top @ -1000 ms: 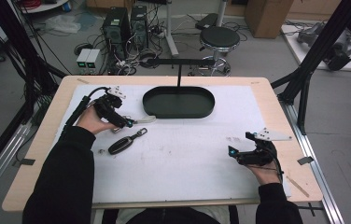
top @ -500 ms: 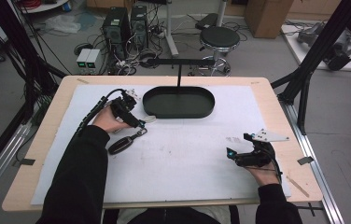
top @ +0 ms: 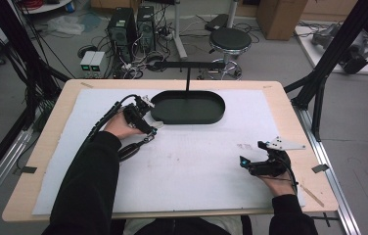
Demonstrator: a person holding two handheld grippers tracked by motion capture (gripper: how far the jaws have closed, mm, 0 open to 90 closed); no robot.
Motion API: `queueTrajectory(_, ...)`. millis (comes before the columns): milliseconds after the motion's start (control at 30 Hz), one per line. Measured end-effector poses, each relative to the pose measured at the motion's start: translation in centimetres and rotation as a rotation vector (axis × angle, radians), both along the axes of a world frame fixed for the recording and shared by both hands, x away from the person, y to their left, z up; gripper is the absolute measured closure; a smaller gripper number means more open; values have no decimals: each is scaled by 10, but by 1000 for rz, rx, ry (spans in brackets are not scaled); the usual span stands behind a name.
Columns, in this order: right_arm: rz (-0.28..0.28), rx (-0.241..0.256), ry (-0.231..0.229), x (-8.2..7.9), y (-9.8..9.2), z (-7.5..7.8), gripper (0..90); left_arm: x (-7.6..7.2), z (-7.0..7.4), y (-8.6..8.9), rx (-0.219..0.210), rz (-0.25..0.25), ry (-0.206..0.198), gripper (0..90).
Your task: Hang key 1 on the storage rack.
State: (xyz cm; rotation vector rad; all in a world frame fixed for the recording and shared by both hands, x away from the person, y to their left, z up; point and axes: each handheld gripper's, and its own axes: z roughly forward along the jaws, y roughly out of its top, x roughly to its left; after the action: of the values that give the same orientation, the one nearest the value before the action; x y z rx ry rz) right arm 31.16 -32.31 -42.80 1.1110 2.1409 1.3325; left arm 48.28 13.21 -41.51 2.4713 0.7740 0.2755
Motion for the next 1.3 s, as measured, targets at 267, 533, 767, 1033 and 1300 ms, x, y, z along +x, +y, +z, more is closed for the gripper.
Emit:
queueTrajectory(267, -4, 1, -2, 0, -2, -1, 7, -2, -5, -6, 30, 0, -22, 284)
queueTrajectory(533, -8, 2, 8, -1, -1, -1, 7, -6, -4, -10, 53, -32, -44, 646)
queueTrajectory(767, -8, 0, 8, 0, -2, -2, 7, -6, -3, -6, 82, -48, -17, 836)
queueTrajectory(1033, -7, -4, 3, 1, -1, -2, 7, -8, 11, 8, 56, -61, -40, 866)
queueTrajectory(1300, 1, -2, 2, 2, 0, -2, 7, -13, 47, 34, -79, -12, -86, 867)
